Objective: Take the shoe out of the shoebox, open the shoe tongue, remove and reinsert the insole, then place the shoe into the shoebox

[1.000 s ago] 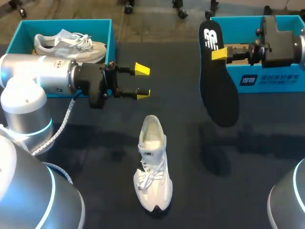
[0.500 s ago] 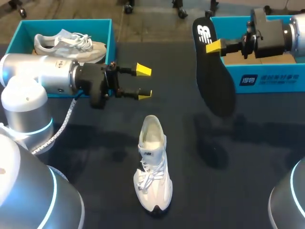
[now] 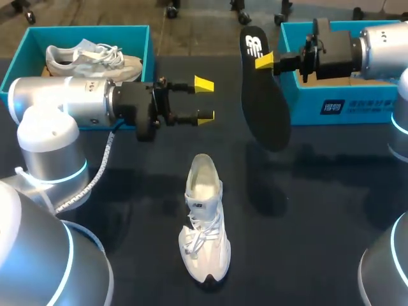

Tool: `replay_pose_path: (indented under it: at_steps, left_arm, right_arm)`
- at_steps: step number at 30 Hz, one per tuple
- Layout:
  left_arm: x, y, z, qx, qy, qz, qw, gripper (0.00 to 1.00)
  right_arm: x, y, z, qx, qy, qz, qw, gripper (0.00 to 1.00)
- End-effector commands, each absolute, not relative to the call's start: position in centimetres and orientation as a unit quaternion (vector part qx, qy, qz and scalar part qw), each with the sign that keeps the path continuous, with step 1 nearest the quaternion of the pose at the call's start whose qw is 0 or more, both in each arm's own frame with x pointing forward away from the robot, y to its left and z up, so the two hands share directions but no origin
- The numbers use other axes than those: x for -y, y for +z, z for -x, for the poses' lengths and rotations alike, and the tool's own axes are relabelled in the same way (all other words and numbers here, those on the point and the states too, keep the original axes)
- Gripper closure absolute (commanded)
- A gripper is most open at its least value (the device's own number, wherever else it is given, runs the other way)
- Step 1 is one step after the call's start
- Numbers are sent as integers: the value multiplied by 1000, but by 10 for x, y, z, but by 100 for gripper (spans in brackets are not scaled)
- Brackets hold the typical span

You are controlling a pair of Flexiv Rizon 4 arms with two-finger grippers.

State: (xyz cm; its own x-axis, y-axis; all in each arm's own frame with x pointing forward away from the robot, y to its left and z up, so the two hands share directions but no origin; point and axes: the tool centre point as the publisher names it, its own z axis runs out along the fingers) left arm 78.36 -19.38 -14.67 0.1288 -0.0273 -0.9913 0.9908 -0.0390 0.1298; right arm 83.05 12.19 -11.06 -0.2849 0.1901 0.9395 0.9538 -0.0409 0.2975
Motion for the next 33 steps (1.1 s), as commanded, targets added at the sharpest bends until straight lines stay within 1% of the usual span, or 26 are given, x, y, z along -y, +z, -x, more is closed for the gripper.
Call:
replay_pose_path:
  at_steps: [1, 4, 8, 19, 27, 33]
  left_arm:
    - [193, -146, -781, -451, -481, -535, 528, 0]
    - [193, -146, -781, -451, -481, -535, 528, 0]
    - [200, -147, -785, -456, -482, -525, 533, 0]
    - [225, -150, -794, -457, -472, -526, 540, 0]
    - [239, -155, -794, -462, -469, -524, 540, 0]
    - [242, -154, -791, -468, -467, -519, 542, 10]
  right_arm:
    - [-124, -111, -833, 596, -536, 481, 355, 100]
    - [-124, -111, -833, 596, -536, 481, 355, 100]
    - [-134, -126, -836, 564, -534, 498, 385, 100]
    - [-149, -141, -837, 520, -508, 545, 419, 100]
    - [-150, -142, -837, 514, -502, 554, 420, 100]
    - [-150, -142, -837, 514, -502, 554, 420, 100]
